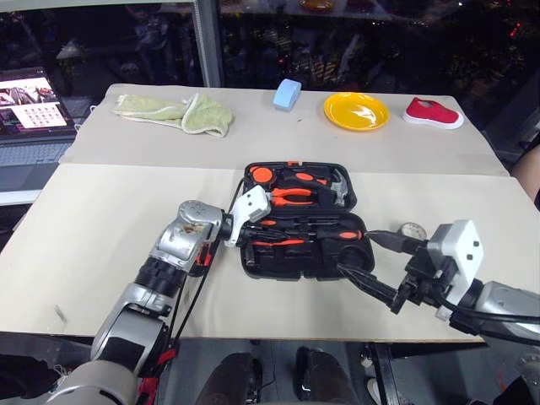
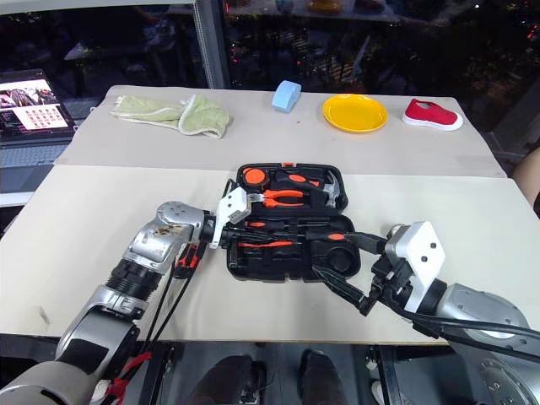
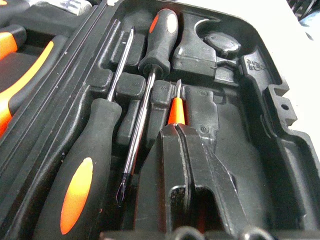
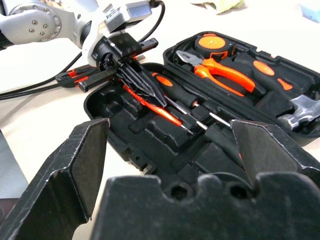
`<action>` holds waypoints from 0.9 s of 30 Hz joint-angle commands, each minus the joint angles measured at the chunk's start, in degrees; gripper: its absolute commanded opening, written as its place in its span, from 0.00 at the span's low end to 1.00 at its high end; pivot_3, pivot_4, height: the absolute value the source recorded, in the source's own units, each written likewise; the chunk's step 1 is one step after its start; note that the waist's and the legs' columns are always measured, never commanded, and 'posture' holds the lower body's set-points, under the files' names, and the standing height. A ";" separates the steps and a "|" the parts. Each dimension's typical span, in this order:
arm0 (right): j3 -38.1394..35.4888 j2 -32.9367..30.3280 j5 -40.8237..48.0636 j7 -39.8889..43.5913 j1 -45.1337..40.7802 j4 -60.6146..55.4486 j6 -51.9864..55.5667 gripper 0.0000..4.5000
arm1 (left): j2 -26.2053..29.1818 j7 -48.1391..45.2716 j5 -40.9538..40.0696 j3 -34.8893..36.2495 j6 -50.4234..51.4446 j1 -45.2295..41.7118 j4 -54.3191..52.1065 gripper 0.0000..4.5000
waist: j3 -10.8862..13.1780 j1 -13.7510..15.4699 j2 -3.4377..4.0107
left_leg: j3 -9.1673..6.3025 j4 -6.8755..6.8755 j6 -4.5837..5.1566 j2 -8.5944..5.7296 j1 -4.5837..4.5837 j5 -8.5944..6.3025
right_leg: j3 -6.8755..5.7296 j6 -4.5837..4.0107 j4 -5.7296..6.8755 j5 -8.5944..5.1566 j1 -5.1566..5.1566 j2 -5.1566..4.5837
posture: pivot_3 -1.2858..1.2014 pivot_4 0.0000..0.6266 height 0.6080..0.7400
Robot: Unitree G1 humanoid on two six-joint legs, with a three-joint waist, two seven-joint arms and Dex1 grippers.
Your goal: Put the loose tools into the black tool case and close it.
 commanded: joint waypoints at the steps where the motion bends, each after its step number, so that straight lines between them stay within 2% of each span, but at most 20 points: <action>1: -0.44 -0.57 0.78 0.08 -1.05 -0.13 -0.11 1.00 | 1.68 0.14 2.43 -1.90 -1.15 2.36 0.16 0.00 | -0.01 -0.01 0.01 | 0.00 0.00 0.00 0.00 0.02 0.00 | 0.00 0.00 0.00 0.00 0.03 0.00 | 0.52 0.24 0.94; 9: 0.14 -0.43 0.33 0.42 -1.37 0.64 -0.27 1.00 | 2.96 0.59 2.77 -2.40 -2.14 4.13 -0.77 0.00 | -0.04 -0.03 0.05 | 0.00 -0.10 -0.11 0.04 0.51 -0.19 | -0.02 0.03 -0.11 -0.03 0.54 0.00 | 0.52 0.24 0.94; 12: 0.37 -0.39 0.16 0.48 -1.30 0.64 -0.39 1.00 | 3.44 0.67 3.27 -2.76 -2.81 4.55 -0.34 0.00 | -0.04 -0.04 0.05 | 0.00 -0.09 0.30 0.04 0.60 -0.44 | -0.02 0.05 -0.12 -0.04 0.56 0.00 | 0.52 0.24 0.94; 21: 1.01 -0.57 -0.54 1.27 -1.27 0.58 -0.73 1.00 | 5.14 0.12 4.06 -3.56 -4.05 5.90 0.99 0.00 | -0.17 -0.01 0.22 | 0.01 -0.12 0.28 0.05 0.84 -0.47 | -0.03 0.07 -0.14 -0.05 0.63 0.00 | 0.52 0.24 0.94; 27: 1.76 0.03 -0.92 0.81 -1.73 0.42 -0.82 1.00 | 4.16 0.55 2.62 -2.23 -2.60 5.05 0.60 0.00 | -0.27 -0.04 0.33 | 0.01 -0.13 0.30 0.06 0.90 -0.49 | -0.02 0.12 -0.15 -0.08 0.69 0.00 | 0.52 0.24 0.94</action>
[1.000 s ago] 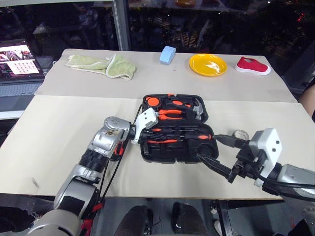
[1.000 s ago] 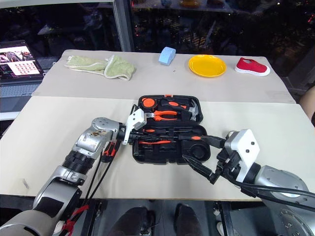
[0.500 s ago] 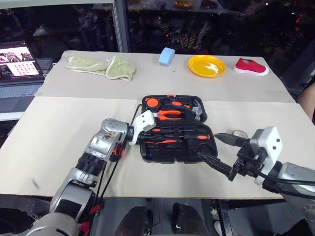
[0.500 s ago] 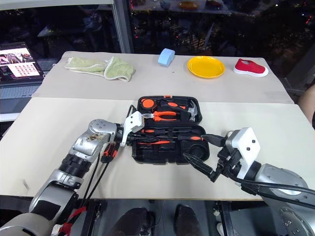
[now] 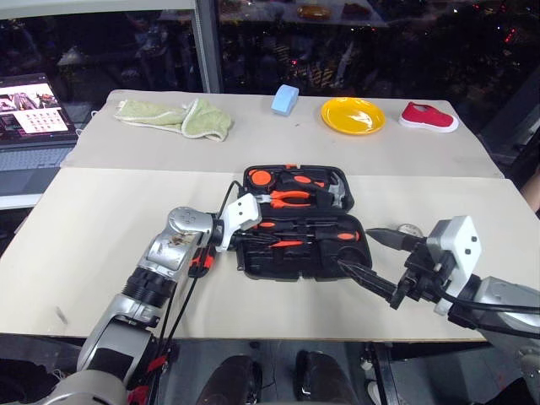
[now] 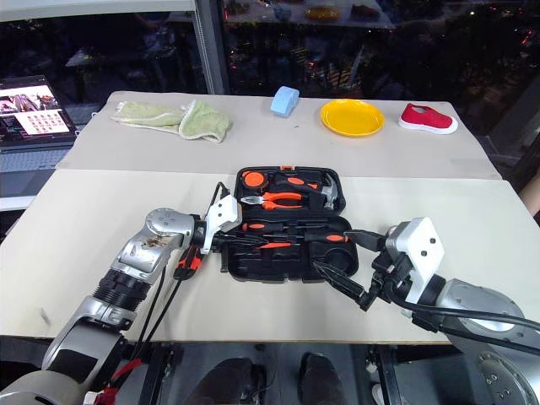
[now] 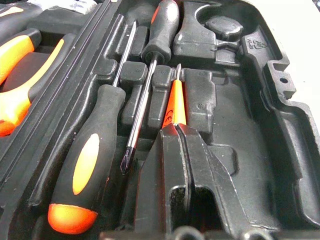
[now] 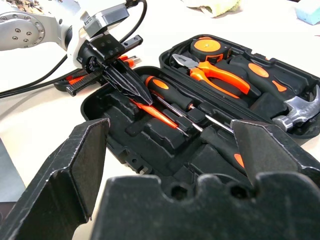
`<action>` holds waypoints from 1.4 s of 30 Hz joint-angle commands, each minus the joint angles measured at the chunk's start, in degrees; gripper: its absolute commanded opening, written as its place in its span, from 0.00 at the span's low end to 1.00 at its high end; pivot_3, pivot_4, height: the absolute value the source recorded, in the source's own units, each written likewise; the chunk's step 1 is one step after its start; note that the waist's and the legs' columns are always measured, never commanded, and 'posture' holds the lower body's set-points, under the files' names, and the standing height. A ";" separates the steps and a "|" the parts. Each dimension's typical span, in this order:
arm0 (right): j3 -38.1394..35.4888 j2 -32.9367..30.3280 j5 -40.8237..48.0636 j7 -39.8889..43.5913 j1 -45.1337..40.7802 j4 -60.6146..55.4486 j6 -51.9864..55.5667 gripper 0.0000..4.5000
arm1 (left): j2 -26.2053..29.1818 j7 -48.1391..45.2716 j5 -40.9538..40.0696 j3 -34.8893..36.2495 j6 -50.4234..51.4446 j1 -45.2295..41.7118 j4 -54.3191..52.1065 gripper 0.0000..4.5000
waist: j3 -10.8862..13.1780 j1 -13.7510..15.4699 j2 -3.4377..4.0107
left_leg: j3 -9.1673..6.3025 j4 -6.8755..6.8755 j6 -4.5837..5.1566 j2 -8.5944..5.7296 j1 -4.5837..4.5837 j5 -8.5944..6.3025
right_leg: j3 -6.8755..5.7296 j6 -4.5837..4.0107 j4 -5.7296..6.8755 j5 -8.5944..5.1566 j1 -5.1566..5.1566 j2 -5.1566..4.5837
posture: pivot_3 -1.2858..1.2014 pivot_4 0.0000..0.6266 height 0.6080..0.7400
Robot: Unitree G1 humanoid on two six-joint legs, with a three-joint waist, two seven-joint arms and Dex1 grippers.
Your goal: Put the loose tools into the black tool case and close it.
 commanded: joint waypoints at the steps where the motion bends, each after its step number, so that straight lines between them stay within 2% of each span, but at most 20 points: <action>1: -0.23 0.13 -0.19 -0.42 -0.52 -0.91 -0.83 1.00 | 0.15 0.13 0.54 -0.45 3.04 0.85 1.52 0.00 | 0.00 0.02 0.00 | 0.00 0.00 0.00 0.00 0.00 0.00 | 0.00 0.00 0.00 0.00 0.00 0.00 | 0.52 0.24 0.94; 7: -0.30 0.33 -0.24 -0.49 -0.03 -1.18 -0.88 1.00 | -0.22 -2.49 -5.67 3.60 6.26 0.11 -2.32 0.00 | 0.01 0.00 -0.01 | 0.00 0.00 0.01 0.00 -0.13 0.00 | 0.00 0.01 0.00 -0.01 -0.11 0.00 | 0.52 0.24 0.94; 10: -0.13 0.43 -0.27 -0.73 -0.41 -0.89 -0.86 1.00 | -1.85 -0.39 -4.04 3.16 4.62 -1.67 0.06 0.00 | 0.01 0.08 -0.01 | 0.00 0.01 -0.42 0.00 -0.44 0.26 | -0.01 0.00 0.00 0.00 -0.22 0.01 | 0.52 0.24 0.94; 19: 0.12 0.65 -0.23 -1.28 -0.40 -1.19 -0.80 1.00 | -4.92 2.13 -1.02 2.03 0.39 -3.08 4.37 0.00 | 0.02 0.57 -0.02 | -0.01 0.01 -0.37 -0.01 -0.61 0.22 | -0.05 0.01 -0.10 -0.01 -0.26 -0.03 | 0.52 0.24 0.94; 39: 2.13 0.33 -0.79 -0.06 -2.34 0.75 -1.08 1.00 | -3.11 1.11 -1.53 2.01 2.91 3.35 -3.11 0.00 | 0.02 0.49 -0.02 | 0.00 0.01 -0.23 -0.01 -0.61 0.13 | -0.07 0.08 -0.21 -0.04 -0.22 -0.06 | 0.52 0.24 0.94; 42: 2.88 -0.64 -0.31 1.87 -5.70 2.17 -1.04 1.00 | -0.82 2.05 -3.87 5.29 7.06 3.83 -7.44 0.00 | 0.02 0.26 -0.02 | 0.00 0.01 -0.23 -0.01 -0.61 0.13 | -0.08 0.08 -0.20 -0.04 -0.23 -0.06 | 0.52 0.24 0.94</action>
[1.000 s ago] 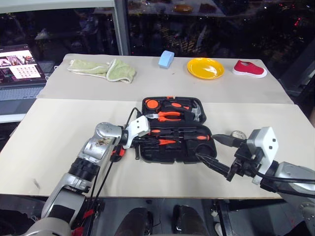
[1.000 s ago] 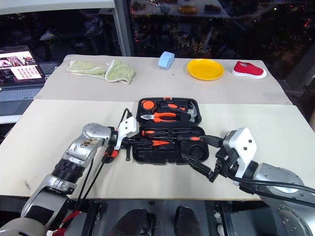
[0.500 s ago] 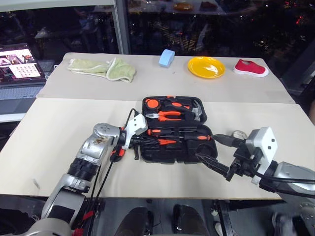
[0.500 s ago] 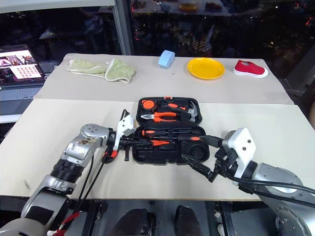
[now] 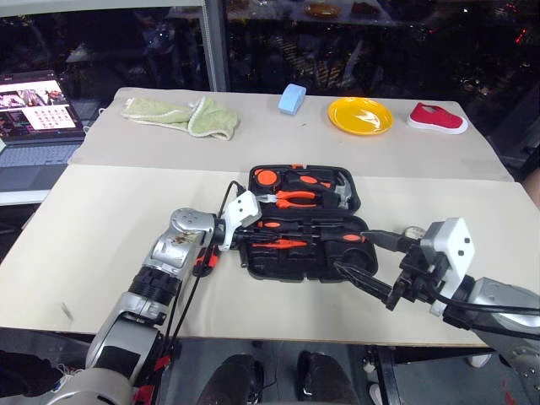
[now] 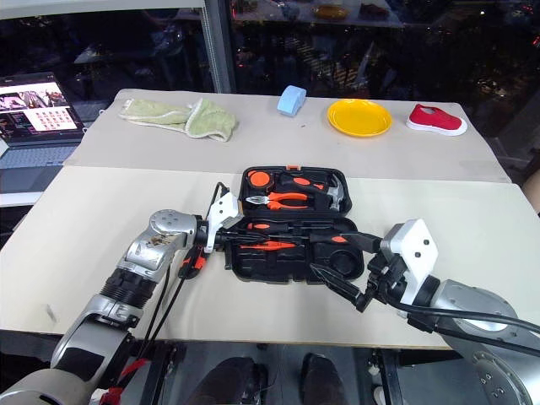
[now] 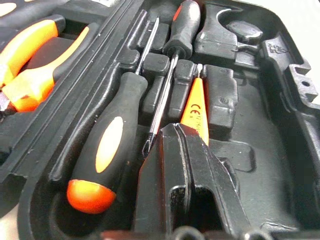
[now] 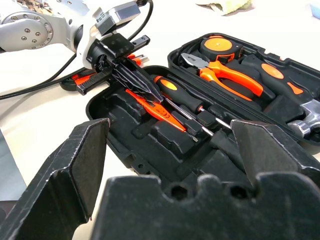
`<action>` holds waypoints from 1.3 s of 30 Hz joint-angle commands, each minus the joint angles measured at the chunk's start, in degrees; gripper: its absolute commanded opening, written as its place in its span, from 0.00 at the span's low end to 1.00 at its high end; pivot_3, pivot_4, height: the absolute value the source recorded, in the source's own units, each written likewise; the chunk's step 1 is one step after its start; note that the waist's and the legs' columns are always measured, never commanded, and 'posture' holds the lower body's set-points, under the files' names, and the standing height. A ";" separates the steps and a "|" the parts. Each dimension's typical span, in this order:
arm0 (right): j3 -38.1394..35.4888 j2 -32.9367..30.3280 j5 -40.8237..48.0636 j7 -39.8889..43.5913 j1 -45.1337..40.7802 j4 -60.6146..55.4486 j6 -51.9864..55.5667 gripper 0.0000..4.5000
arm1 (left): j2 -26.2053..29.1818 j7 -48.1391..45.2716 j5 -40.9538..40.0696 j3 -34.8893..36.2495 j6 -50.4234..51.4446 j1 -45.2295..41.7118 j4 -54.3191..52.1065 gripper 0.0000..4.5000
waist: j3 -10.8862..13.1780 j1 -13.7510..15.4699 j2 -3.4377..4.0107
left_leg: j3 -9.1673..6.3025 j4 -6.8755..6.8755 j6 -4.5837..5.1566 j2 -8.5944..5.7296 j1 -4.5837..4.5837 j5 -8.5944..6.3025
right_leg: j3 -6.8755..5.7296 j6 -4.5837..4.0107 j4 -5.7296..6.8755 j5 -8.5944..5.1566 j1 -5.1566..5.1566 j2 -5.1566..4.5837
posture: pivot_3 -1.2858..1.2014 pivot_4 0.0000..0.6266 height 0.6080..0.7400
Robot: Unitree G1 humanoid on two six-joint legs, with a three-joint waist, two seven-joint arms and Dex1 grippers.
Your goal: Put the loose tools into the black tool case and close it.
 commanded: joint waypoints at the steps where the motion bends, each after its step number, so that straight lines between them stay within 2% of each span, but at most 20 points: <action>1: 0.23 -1.39 0.91 2.39 -4.48 1.12 -0.94 1.00 | 3.37 0.99 -2.96 3.73 6.18 1.29 -5.67 0.00 | 0.01 -0.27 0.00 | 0.00 0.00 0.00 0.00 -0.01 0.00 | 0.01 0.00 0.00 0.00 -0.01 0.00 | 0.52 0.24 0.94; 4: 1.27 -2.06 1.72 4.55 -9.19 3.53 -0.79 1.00 | 8.66 2.11 -7.89 10.84 14.31 2.88 -11.77 0.16 | 0.08 -1.34 -0.04 | 0.00 -0.02 -0.02 0.00 -0.05 0.02 | 0.03 -0.01 0.07 0.00 -0.13 0.05 | 0.52 0.24 0.94; 8: 3.51 -2.69 1.90 8.80 -14.54 7.16 -1.08 1.00 | 16.67 4.84 -14.58 22.64 24.92 8.26 -20.53 0.50 | 0.10 -1.97 -0.07 | 0.00 -0.07 -0.17 0.00 -0.39 0.18 | 0.05 -0.09 0.25 -0.01 -0.73 0.09 | 0.52 0.24 0.94; 11: 6.25 -2.51 0.91 12.68 -18.65 10.59 -1.90 1.00 | 22.81 6.00 -17.24 32.89 30.04 16.67 -25.76 0.73 | 0.11 -2.14 -0.05 | 0.00 -0.15 -0.17 0.00 -0.39 0.19 | 0.04 -0.13 0.27 -0.03 -0.84 0.12 | 0.52 0.24 0.94; 14: 9.00 -2.14 -0.54 16.67 -21.78 13.73 -3.10 1.00 | 27.18 6.07 -16.76 41.09 30.54 26.69 -28.67 0.97 | 0.13 -2.21 -0.03 | 0.00 -0.22 -0.23 0.00 -0.33 0.15 | 0.02 -0.15 0.21 -0.04 -0.90 0.13 | 0.52 0.24 0.94; 18: 11.77 -1.70 -2.35 21.23 -24.44 16.93 -4.81 1.00 | 30.94 5.97 -15.00 47.99 30.07 37.24 -29.28 0.99 | 0.20 -1.56 -0.07 | 0.00 -0.23 -0.42 0.00 -0.31 0.08 | -0.07 -0.17 0.19 -0.05 -0.85 0.09 | 0.52 0.24 0.94; 20: 12.75 -1.41 -3.13 22.90 -25.27 17.97 -5.59 1.00 | 33.30 4.82 -17.28 48.62 34.30 40.46 -32.21 0.99 | 0.22 -1.05 -0.07 | 0.00 -0.23 -0.48 0.00 -0.29 0.09 | -0.12 -0.17 0.19 -0.06 -0.81 0.05 | 0.52 0.24 0.94; 22: 13.35 -0.91 -3.75 23.39 -25.61 18.26 -5.99 1.00 | 35.12 6.39 -19.02 46.43 39.01 39.87 -35.28 0.99 | 0.23 -0.46 -0.07 | 0.00 -0.21 -0.52 0.00 -0.30 0.11 | -0.18 -0.17 0.19 -0.05 -0.77 -0.01 | 0.52 0.24 0.94; 25: 13.64 -0.06 -4.36 23.19 -25.19 17.72 -6.22 1.00 | 36.91 10.73 -21.07 41.02 45.82 34.07 -38.83 0.99 | 0.23 0.06 -0.07 | 0.00 -0.21 -0.53 0.00 -0.23 0.10 | -0.19 -0.16 0.21 -0.05 -0.71 -0.02 | 0.52 0.24 0.94; 27: 13.59 0.52 -4.69 22.67 -24.18 16.83 -6.48 1.00 | 37.06 14.03 -23.97 36.39 55.15 26.30 -40.38 0.99 | 0.24 0.10 -0.08 | -0.02 -0.21 -0.57 -0.01 -0.24 0.12 | -0.21 -0.17 0.24 -0.05 -0.74 0.01 | 0.52 0.24 0.94; 32: 13.30 1.93 -6.19 19.99 -21.18 13.97 -7.11 1.00 | 34.16 23.14 -23.47 21.92 71.90 8.78 -39.43 0.99 | 0.25 -0.60 -0.13 | -0.05 -0.24 -0.61 -0.10 -0.23 0.14 | -0.30 -0.20 0.34 -0.02 -0.83 0.12 | 0.52 0.24 0.94; 36: 12.37 2.88 -6.33 16.74 -17.82 10.14 -6.57 1.00 | 30.90 29.55 -24.13 12.35 74.84 -0.35 -35.27 0.99 | 0.27 -1.48 -0.16 | -0.02 -0.38 -0.72 -0.12 -0.30 0.21 | -0.34 -0.21 0.36 -0.02 -0.79 0.17 | 0.52 0.24 0.94; 39: 11.50 3.62 -6.43 13.81 -14.91 7.02 -6.17 1.00 | 28.45 33.10 -25.03 7.26 74.84 -3.56 -32.91 0.99 | 0.28 -1.68 -0.18 | -0.06 -0.61 -0.91 -0.12 -0.25 0.32 | -0.30 -0.25 0.31 -0.04 -0.81 0.13 | 0.52 0.24 0.94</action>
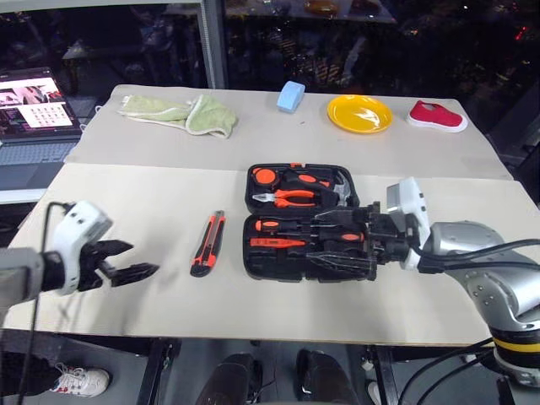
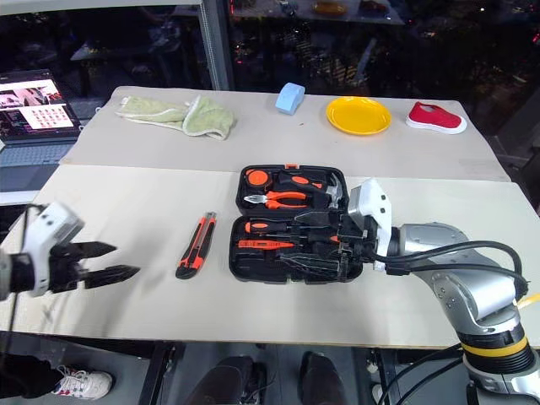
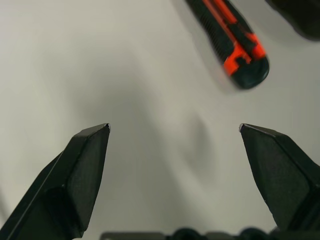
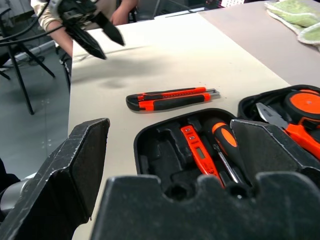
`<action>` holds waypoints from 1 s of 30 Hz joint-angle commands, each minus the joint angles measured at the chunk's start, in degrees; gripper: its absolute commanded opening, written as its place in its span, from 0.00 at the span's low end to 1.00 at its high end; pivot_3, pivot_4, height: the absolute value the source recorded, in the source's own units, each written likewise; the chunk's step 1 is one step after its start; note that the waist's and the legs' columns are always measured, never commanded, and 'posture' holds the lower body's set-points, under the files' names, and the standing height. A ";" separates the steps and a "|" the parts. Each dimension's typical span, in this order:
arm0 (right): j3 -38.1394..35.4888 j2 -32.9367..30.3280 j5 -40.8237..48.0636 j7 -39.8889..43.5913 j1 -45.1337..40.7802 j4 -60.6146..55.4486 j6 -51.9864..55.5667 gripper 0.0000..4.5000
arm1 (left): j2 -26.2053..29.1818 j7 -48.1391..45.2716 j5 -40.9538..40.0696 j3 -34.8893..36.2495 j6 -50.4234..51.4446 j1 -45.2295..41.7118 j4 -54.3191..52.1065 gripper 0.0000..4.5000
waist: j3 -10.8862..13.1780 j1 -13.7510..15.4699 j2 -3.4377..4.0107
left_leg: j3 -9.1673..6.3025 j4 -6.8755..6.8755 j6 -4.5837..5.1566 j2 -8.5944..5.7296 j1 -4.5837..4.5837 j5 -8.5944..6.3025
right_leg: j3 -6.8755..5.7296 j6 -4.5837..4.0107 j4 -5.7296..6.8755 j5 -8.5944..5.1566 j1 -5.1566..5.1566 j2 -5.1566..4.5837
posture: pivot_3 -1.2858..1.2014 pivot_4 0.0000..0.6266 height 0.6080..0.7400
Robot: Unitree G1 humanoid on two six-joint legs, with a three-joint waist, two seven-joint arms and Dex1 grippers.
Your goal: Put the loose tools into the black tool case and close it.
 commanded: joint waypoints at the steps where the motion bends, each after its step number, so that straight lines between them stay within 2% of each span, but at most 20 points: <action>1: -2.40 0.88 0.17 -3.71 2.30 -5.24 -0.48 1.00 | -2.10 4.67 -0.69 -5.09 0.48 -3.31 2.36 0.99 | 0.00 -0.09 0.00 | 0.00 -0.06 -0.05 0.00 0.02 0.03 | 0.02 -0.03 0.01 -0.02 0.00 0.00 | 0.52 0.24 0.94; 8: -2.98 1.91 0.67 -8.33 5.86 -9.27 0.11 1.00 | -6.56 8.15 -1.90 -12.27 0.48 -7.89 7.83 0.99 | 0.01 -0.14 -0.02 | -0.02 -0.22 -0.31 0.00 0.16 0.19 | 0.31 -0.09 0.07 -0.05 0.03 0.02 | 0.52 0.24 0.94; 13: -3.56 2.11 0.71 -10.37 7.34 -10.59 0.07 1.00 | -7.34 8.01 -2.33 -15.14 0.48 -8.91 10.26 0.99 | 0.01 0.03 -0.01 | -0.04 -0.25 -0.32 0.00 0.53 0.19 | 0.35 -0.07 0.04 -0.07 0.40 0.00 | 0.52 0.24 0.94; 16: -4.09 2.03 0.99 -11.05 7.59 -10.77 -0.02 1.00 | -7.44 7.60 -2.51 -15.50 0.48 -9.01 10.87 0.84 | 0.01 -0.03 -0.02 | -0.04 -0.37 -0.31 0.00 1.00 0.18 | 0.37 -0.02 -0.04 -0.11 0.90 -0.02 | 0.52 0.24 0.94; 18: -4.42 1.94 1.23 -11.41 7.62 -10.80 -0.01 1.00 | -7.38 7.37 -2.52 -15.55 0.48 -8.84 11.20 0.68 | 0.01 -0.03 -0.02 | -0.04 -0.38 -0.31 0.00 1.03 0.18 | 0.39 0.32 -0.03 -0.32 0.91 -0.02 | 0.52 0.24 0.94; 21: -5.05 1.45 1.56 -11.42 7.73 -10.87 -0.02 1.00 | -7.34 7.15 -1.50 -15.56 0.48 -8.47 12.04 0.44 | 0.01 0.00 -0.02 | -0.05 -0.41 -0.30 0.00 1.04 0.17 | 0.40 0.17 -0.02 -0.23 0.89 -0.02 | 0.52 0.24 0.94; 22: -5.33 1.27 1.69 -11.39 7.77 -10.85 -0.01 1.00 | -7.34 7.19 -1.17 -15.28 0.47 -8.29 12.53 0.39 | 0.01 0.02 -0.01 | -0.06 -0.42 -0.30 0.00 1.04 0.17 | 0.40 0.09 -0.02 -0.19 0.89 -0.02 | 0.52 0.24 0.94; 28: -7.04 -0.02 2.76 -10.90 8.43 -10.68 0.14 1.00 | -5.26 6.25 1.35 -13.72 -2.40 -6.73 15.61 0.37 | 0.00 -0.05 0.00 | -0.07 -0.43 -0.29 0.00 1.06 0.17 | 0.42 -0.01 -0.02 -0.14 0.91 -0.01 | 0.52 0.24 0.94; 30: -7.71 -0.61 3.25 -10.70 8.82 -10.81 0.35 1.00 | -2.62 4.44 4.81 -14.99 -9.59 -7.59 19.08 0.37 | 0.00 -0.06 0.00 | -0.07 -0.43 -0.30 0.01 1.08 0.17 | 0.41 0.00 -0.01 -0.15 0.91 -0.01 | 0.52 0.24 0.94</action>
